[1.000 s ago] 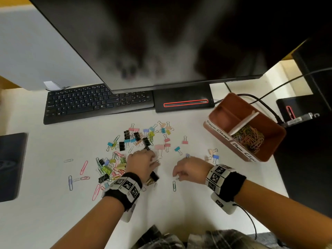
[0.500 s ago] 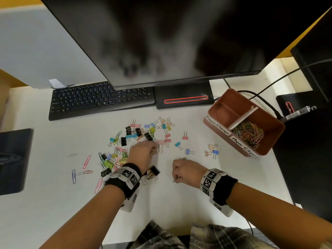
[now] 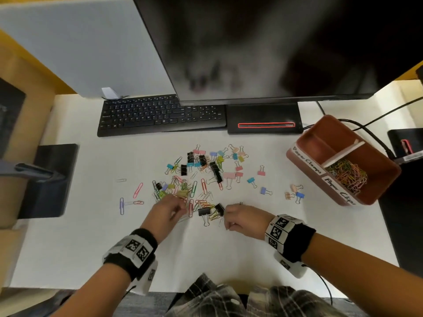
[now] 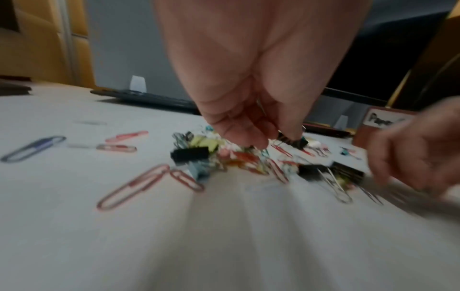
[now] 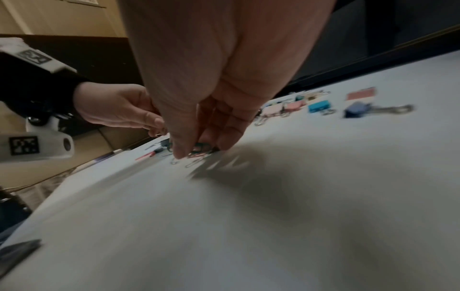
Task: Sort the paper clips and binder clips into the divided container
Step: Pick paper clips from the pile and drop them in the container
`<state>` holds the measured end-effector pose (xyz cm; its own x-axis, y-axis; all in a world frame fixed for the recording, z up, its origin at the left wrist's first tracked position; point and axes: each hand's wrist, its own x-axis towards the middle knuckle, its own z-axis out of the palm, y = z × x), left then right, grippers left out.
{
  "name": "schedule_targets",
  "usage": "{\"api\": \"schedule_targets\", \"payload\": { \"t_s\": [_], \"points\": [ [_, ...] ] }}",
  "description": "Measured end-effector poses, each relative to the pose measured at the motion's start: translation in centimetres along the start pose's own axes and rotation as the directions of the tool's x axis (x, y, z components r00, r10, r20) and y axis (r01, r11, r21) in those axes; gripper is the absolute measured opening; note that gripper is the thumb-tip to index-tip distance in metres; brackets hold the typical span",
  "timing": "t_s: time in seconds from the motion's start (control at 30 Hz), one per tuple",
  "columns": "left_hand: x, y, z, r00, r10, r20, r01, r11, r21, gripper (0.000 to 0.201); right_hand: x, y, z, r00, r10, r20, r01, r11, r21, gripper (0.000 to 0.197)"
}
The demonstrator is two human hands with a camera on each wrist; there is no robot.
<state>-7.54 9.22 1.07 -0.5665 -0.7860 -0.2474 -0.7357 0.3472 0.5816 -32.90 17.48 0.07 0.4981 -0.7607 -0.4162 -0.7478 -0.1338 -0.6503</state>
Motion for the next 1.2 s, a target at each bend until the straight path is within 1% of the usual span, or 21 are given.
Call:
{"api": "schedule_targets", "payload": {
  "t_s": [0.07, 0.1, 0.17, 0.23, 0.33, 0.4, 0.47, 0.57, 0.67, 0.77, 0.83, 0.9, 0.97, 1.07, 1.2],
  "points": [
    [-0.8, 0.0, 1.7, 0.998, 0.059, 0.028, -0.059, 0.998, 0.006, 0.008, 1.0, -1.0, 0.7, 0.999, -0.045, 0.025, 0.045, 0.998, -0.033, 0.018],
    [-1.0, -0.1, 2.6, 0.996, 0.083, 0.033, -0.083, 0.996, 0.017, 0.007, 1.4, -1.2, 1.0, 0.999, -0.041, 0.009, 0.041, 0.998, -0.041, 0.018],
    [-0.9, -0.3, 4.0, 0.993, 0.111, 0.038, -0.113, 0.991, 0.073, 0.009, 1.8, -1.1, 1.0, 0.997, 0.041, -0.059, -0.042, 0.999, -0.007, 0.019],
    [-0.4, -0.4, 4.7, 0.995, 0.090, 0.037, -0.094, 0.989, 0.115, 0.010, 1.8, -0.5, 0.7, 0.986, 0.114, -0.124, -0.110, 0.993, 0.035, 0.018],
    [0.5, -0.4, 4.9, 0.998, 0.064, -0.017, -0.062, 0.993, 0.105, 0.006, 1.1, 1.0, 0.1, 0.958, 0.177, -0.226, -0.176, 0.984, 0.025, 0.015],
    [1.0, -0.3, 4.7, 0.995, 0.076, -0.057, -0.071, 0.993, 0.090, 0.005, 0.7, 1.6, -0.4, 0.942, 0.178, -0.283, -0.185, 0.983, 0.001, 0.013],
    [1.5, -0.2, 4.5, 0.994, 0.079, -0.069, -0.075, 0.995, 0.062, 0.006, 0.8, 1.4, -0.8, 0.938, 0.160, -0.308, -0.173, 0.985, -0.014, 0.012],
    [1.9, 0.0, 4.2, 0.997, 0.052, -0.059, -0.050, 0.998, 0.034, 0.007, 1.9, 0.1, -1.1, 0.959, 0.091, -0.269, -0.119, 0.989, -0.089, 0.016],
    [2.2, 0.0, 4.0, 0.995, 0.066, -0.069, -0.067, 0.998, -0.010, 0.009, 4.1, -1.2, -1.1, 0.979, 0.004, -0.205, -0.038, 0.986, -0.163, 0.018],
    [2.3, 0.0, 3.7, 0.996, 0.028, -0.090, -0.034, 0.997, -0.070, 0.023, 6.4, -1.7, -1.2, 0.994, 0.004, -0.112, -0.026, 0.981, -0.193, 0.017],
    [2.1, -0.2, 3.6, 0.993, 0.008, -0.118, -0.016, 0.997, -0.069, 0.030, 7.4, -1.6, -1.4, 0.997, -0.007, -0.083, -0.013, 0.971, -0.240, 0.014],
    [1.8, -0.5, 3.3, 0.991, -0.030, -0.128, 0.024, 0.998, -0.054, 0.034, 7.7, -1.3, -1.5, 0.997, 0.002, -0.079, -0.022, 0.969, -0.245, 0.016],
    [1.6, -0.7, 3.1, 0.991, -0.060, -0.117, 0.056, 0.998, -0.040, 0.031, 7.8, -1.1, -1.4, 0.994, 0.010, -0.109, -0.035, 0.972, -0.231, 0.018],
    [1.8, -0.4, 2.9, 0.994, -0.044, -0.104, 0.042, 0.999, -0.021, 0.019, 7.7, -1.3, -1.6, 0.991, 0.043, -0.127, -0.071, 0.971, -0.229, 0.018],
    [2.4, 0.1, 2.5, 0.996, -0.017, -0.082, 0.017, 1.000, 0.000, 0.016, 7.5, -2.0, -2.1, 0.984, 0.141, -0.111, -0.161, 0.968, -0.191, 0.021]
  ]
}}
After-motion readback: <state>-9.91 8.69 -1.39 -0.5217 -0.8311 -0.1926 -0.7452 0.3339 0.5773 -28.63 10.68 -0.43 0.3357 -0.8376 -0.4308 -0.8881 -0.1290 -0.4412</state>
